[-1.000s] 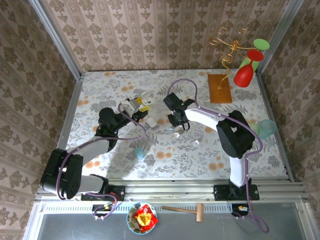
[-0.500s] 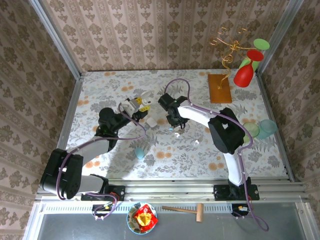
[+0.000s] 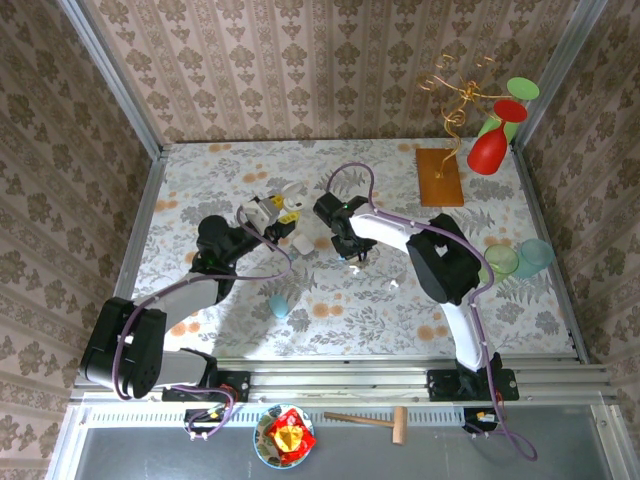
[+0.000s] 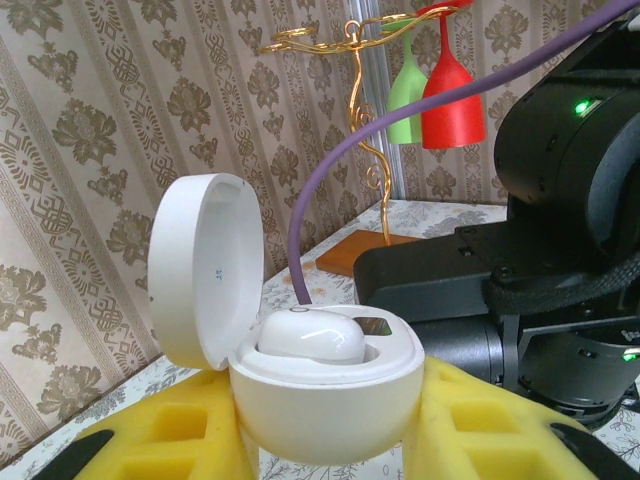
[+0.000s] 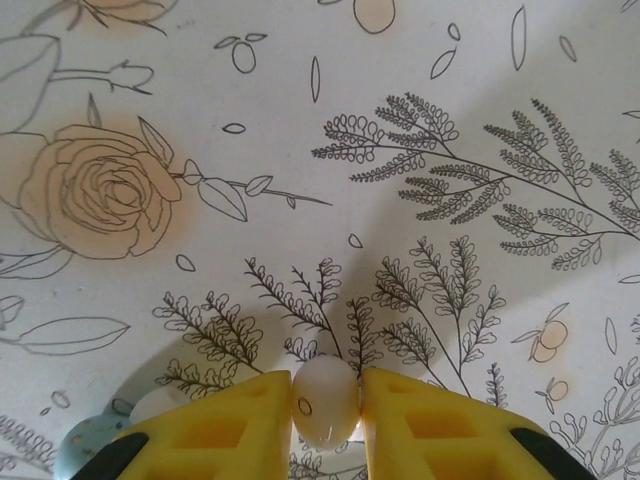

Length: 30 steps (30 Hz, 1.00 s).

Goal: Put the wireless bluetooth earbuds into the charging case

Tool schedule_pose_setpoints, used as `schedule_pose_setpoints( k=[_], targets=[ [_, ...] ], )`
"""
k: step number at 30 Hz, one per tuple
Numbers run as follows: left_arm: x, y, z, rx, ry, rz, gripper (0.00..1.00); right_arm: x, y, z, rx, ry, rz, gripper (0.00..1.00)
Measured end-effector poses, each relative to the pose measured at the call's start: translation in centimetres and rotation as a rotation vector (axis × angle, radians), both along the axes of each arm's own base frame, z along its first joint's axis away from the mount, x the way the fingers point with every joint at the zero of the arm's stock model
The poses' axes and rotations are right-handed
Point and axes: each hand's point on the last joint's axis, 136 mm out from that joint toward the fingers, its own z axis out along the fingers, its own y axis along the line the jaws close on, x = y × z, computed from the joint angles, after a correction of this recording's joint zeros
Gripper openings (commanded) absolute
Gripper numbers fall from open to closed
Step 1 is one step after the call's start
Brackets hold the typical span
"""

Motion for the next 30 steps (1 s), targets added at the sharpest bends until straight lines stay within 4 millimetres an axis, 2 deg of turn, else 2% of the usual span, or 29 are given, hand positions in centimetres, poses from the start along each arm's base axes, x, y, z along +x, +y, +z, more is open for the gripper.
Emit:
schedule_pose_setpoints(
  k=[11,15,17,21,26,30],
  targets=[
    [0.0,0.0,-0.2,0.001,0.004,0.000,0.16,0.3,-0.2,0.2,-0.016,-0.015,-0.003,0.18],
    [-0.2,-0.1,-0.2,0.002,0.003,-0.008,0.15,-0.6,-0.7,1.4,0.013,-0.026,-0.002,0.18],
    [-0.3,-0.2,-0.2,0.003,0.005,-0.020,0.15,-1.3,-0.9,3.1,0.064,-0.041,0.000,0.18],
    [-0.8,-0.7,-0.5,0.014,-0.001,-0.053,0.15,-2.0,-0.1,8.6,0.261,-0.122,0.032,0.18],
    [-1.7,-1.4,-0.5,0.021,-0.011,-0.103,0.15,-3.6,2.3,16.1,0.593,-0.223,0.125,0.17],
    [-2.3,-1.8,-0.5,0.023,-0.014,-0.138,0.16,-5.1,4.6,20.1,0.816,-0.255,0.223,0.16]
  ],
)
